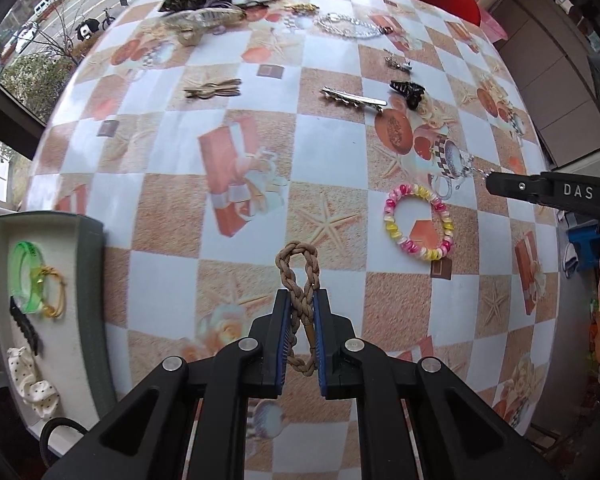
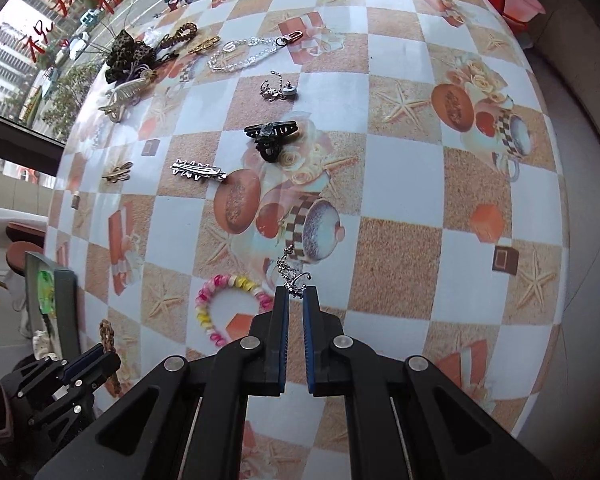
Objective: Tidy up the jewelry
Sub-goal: 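Grasp the braided brown bracelet with the left tool while the right tool grasps the silver charm, then carry the braided bracelet and silver charm in both tools over the white box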
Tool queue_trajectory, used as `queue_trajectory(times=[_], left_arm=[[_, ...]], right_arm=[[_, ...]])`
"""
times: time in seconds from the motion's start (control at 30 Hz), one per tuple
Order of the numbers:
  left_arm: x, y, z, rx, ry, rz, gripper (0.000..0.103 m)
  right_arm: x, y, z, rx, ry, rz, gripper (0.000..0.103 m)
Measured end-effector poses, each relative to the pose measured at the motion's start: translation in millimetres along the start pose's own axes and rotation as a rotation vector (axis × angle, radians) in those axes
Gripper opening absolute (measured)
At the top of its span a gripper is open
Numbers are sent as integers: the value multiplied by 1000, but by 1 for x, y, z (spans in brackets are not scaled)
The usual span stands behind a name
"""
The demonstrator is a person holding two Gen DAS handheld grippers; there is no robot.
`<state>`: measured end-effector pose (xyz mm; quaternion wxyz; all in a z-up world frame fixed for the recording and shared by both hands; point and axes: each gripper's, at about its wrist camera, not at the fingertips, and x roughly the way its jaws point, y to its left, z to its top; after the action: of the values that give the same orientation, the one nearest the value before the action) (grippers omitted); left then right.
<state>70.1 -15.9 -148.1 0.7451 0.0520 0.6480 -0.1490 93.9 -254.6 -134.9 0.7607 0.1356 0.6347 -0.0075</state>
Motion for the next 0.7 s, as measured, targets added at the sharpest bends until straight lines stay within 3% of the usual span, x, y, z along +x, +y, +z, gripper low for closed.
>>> queue_trajectory(times=[0.3,0.7], left_arm=[[-21,18,-14,-5,-44,-5,15],[-50,79,-40,-56,-90,-10,15]], right_arm=[[-16,26,-15,2,-13,5,7],[-22,97,-28,-57,-27,22,7]])
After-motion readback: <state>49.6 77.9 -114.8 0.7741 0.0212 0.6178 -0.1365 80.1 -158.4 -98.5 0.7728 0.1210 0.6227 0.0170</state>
